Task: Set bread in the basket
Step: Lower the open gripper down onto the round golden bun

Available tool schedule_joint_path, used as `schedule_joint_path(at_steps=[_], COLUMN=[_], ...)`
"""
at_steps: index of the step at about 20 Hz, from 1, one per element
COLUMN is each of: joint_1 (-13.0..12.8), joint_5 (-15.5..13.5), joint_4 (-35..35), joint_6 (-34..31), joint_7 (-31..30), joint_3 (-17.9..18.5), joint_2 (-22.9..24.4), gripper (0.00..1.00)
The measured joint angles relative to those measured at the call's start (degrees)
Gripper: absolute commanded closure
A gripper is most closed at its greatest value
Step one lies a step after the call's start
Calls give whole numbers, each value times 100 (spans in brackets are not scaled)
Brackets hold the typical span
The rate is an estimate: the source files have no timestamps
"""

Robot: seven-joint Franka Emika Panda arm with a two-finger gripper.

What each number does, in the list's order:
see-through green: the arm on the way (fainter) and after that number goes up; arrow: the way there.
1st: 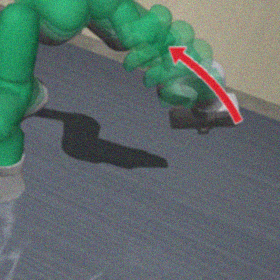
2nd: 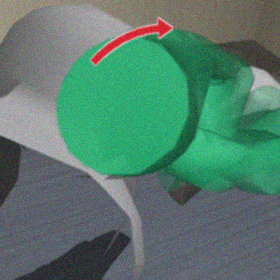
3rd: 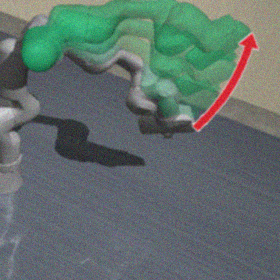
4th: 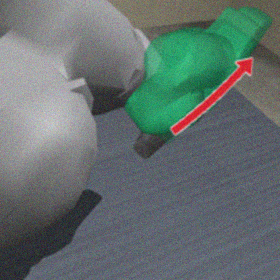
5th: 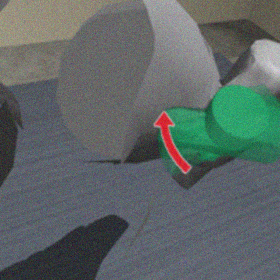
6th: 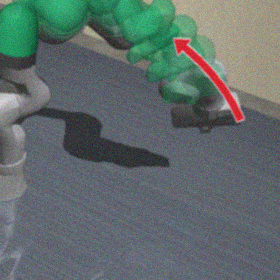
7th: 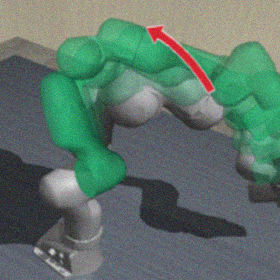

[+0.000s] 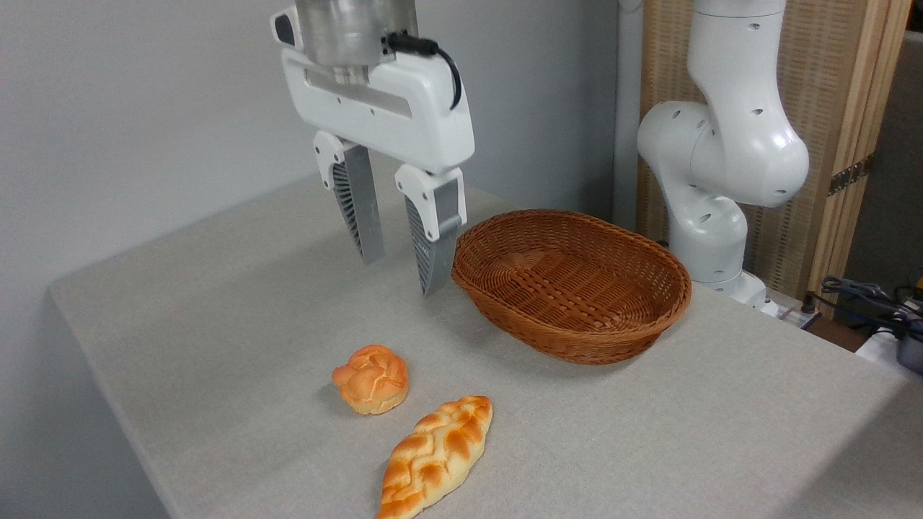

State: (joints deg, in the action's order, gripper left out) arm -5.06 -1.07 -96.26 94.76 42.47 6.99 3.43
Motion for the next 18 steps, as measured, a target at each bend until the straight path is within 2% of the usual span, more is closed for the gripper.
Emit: schedule_joint_path(at_steps=[3, 8, 13, 18], joint_1=[-1, -18, -63, -120], joint_5=[-7, -13, -15, -16], joint_4=[-518, -1401, -2051, -2267], joint_6=[392, 1002, 1881, 2383], joint_7=[5, 3, 1, 1], joint_3=[-56, -390, -575, -823], joint_2=[185, 344, 315, 105], gripper=[0, 0, 0, 0])
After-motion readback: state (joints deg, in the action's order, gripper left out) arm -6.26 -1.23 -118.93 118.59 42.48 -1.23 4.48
